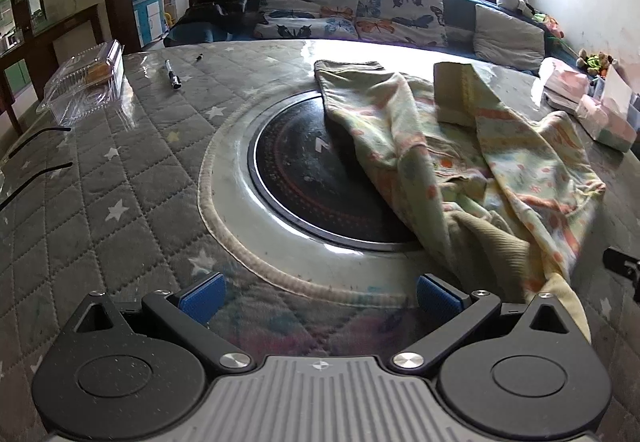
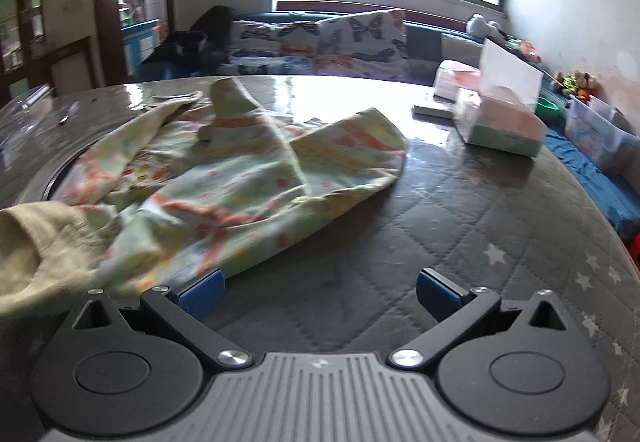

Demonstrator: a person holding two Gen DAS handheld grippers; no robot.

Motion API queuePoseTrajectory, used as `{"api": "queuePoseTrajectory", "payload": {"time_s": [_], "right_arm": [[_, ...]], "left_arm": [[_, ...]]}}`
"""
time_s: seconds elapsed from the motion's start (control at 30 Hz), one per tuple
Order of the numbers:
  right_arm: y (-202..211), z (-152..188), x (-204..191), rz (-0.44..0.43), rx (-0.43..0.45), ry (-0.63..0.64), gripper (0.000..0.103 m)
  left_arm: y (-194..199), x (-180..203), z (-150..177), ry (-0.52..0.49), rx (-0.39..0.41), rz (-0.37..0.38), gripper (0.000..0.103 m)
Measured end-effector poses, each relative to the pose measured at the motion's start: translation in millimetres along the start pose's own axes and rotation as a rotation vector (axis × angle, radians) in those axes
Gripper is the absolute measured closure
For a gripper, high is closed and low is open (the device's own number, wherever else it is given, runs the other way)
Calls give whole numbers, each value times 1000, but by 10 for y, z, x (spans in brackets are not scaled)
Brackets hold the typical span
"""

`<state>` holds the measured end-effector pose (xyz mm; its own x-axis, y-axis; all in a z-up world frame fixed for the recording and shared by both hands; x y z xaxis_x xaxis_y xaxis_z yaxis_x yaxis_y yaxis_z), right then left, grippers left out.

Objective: Fold clothes
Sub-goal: 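Approach the crumpled striped shirt with both grippers open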

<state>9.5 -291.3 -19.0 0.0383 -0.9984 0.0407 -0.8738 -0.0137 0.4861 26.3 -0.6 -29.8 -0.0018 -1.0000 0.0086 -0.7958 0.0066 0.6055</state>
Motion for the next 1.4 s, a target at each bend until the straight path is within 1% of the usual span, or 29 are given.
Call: {"api": "queuePoseTrajectory", "payload": {"time_s": [0.13,0.23,0.33,0.4,0.67,0.97,1.4], "right_arm": [[-18,-13,-9,18,11,-15,0],[47,-4,-168,1,12,18,0],[161,29,-226,-35,-2,17,0],[93,19,-295,-87,-44,38,0],[182,33,-303,-101,-61,39,0],[176,41,-336,-120,-75,46,0],[161,42,-376,-130,-85,52,0]], "left_arm": [[29,25,12,-13,-3,5,0],[51,44,21,-22,-6,9,0],[73,64,31,-32,-8,13,0],[88,76,37,-38,-10,16,0],[142,128,62,-65,-17,26,0],[129,209,117,-130,-36,42,0],[116,245,184,-168,-59,49,0]]}}
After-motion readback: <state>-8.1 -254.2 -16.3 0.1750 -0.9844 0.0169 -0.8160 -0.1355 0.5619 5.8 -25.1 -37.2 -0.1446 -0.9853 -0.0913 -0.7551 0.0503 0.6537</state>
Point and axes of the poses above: each gripper's, at about its wrist camera, not at the fingertips, and y roughly against the way its jaws point, x to its right, z to its underside, the point moved 4 cm from there along -y, roughly the way its jaws point, and after that the axes turned 11 degrees about x, right-handed, at the moved point
